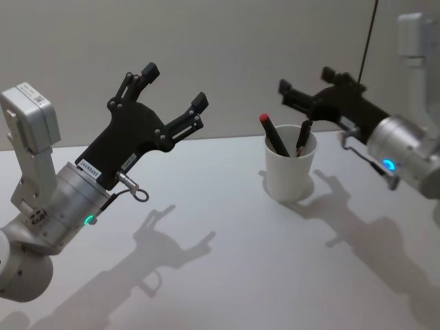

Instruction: Place the pen into the pen holder.

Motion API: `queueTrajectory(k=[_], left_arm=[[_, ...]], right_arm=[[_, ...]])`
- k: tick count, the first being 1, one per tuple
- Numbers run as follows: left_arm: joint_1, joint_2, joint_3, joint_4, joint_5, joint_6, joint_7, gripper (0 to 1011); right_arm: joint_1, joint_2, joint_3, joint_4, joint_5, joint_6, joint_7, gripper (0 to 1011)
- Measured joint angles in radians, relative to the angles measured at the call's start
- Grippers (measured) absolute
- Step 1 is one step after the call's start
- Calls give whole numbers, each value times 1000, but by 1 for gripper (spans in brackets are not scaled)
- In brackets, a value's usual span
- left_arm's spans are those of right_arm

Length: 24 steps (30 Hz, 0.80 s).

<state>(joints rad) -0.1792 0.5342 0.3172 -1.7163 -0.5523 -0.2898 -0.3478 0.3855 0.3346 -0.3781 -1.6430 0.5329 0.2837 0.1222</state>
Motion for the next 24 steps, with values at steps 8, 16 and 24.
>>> queueTrajectory(k=[8,16,24], left_arm=[[0,-1,1,0,2,2,2,1001],[-9,-23,21,13,53,46,51,1001],[-26,-69,62,41,160,138,153,1001]], right_arm=[[-35,39,16,-65,13,-13,-14,1001],[-70,36,29,-69,-11,-35,-17,1002],[-137,29,54,-81,-60,-80,-25,1001]])
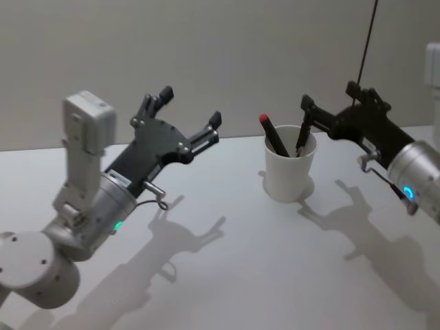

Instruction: Place the pen into the pen holder.

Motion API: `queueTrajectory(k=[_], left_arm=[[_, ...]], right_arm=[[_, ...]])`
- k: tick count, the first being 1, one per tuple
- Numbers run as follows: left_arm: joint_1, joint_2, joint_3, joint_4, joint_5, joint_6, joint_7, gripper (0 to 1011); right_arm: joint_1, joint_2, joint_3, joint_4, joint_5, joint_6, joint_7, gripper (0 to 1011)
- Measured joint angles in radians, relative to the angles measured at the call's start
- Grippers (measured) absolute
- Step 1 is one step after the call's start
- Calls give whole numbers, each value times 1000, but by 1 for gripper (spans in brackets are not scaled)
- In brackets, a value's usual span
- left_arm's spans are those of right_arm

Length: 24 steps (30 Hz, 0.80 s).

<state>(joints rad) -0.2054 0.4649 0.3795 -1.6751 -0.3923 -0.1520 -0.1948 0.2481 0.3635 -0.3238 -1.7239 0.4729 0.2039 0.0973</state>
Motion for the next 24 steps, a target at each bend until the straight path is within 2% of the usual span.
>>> queueTrajectory(k=[7,10,14,17,24], left_arm=[[-14,-34,32,21,80,70,77,1001],[-22,-56,50,33,129,112,123,1001],[-27,-71,64,42,164,142,157,1001],[-30,-78,71,46,182,157,174,1001],[-32,-83,75,49,191,165,183,1001]], right_arm=[[-74,-8,28,-12,-52,-47,-9,1002],[-101,-10,39,-17,-72,-65,-12,1002],[-138,-14,52,-23,-98,-90,-17,1002],[-167,-17,62,-28,-118,-108,-20,1002],[-228,-23,85,-38,-161,-148,-27,1002]])
